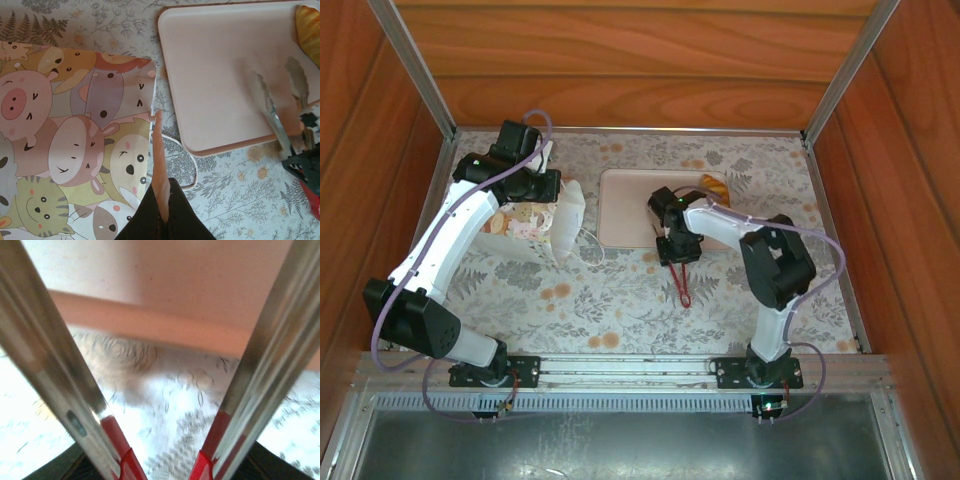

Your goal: Take the fake bread out of the paper bag

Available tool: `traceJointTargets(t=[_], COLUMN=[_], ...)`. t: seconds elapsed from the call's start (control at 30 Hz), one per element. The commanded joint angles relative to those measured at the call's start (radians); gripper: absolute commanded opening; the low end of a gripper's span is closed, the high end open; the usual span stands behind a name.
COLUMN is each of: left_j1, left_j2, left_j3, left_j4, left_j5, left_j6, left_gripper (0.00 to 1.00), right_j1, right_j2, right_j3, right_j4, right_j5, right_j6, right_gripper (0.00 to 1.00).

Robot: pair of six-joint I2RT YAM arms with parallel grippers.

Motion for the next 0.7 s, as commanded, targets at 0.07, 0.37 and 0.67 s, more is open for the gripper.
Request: traceJointTargets(t=[0.07,0.37,0.67], left_j1=[0.010,0.009,0.010], left_j2=[-0.018,-0.025,-0.029], left_j3=[0.013,0.017,0.017], left_j4=[0.004,0.003,0.003], left_j5=[-0.007,-0.004,-0.006], left_j6=[-0.005,-0.006,-0.006], left_gripper=[0.00,0.00,0.00], right_j1=[-0.002,-0.003,-0.004], right_j2=[-0.157,-0.126,-0.140], right_j3=[0.089,0.244,0.297], right_j4=[-0.121,-0.283,-0.305], right_j5=[-0.009,-0.056,-0.065], right_j6=[-0.026,-0.016,-0.014], right_gripper=[0.52,0.52,0.52])
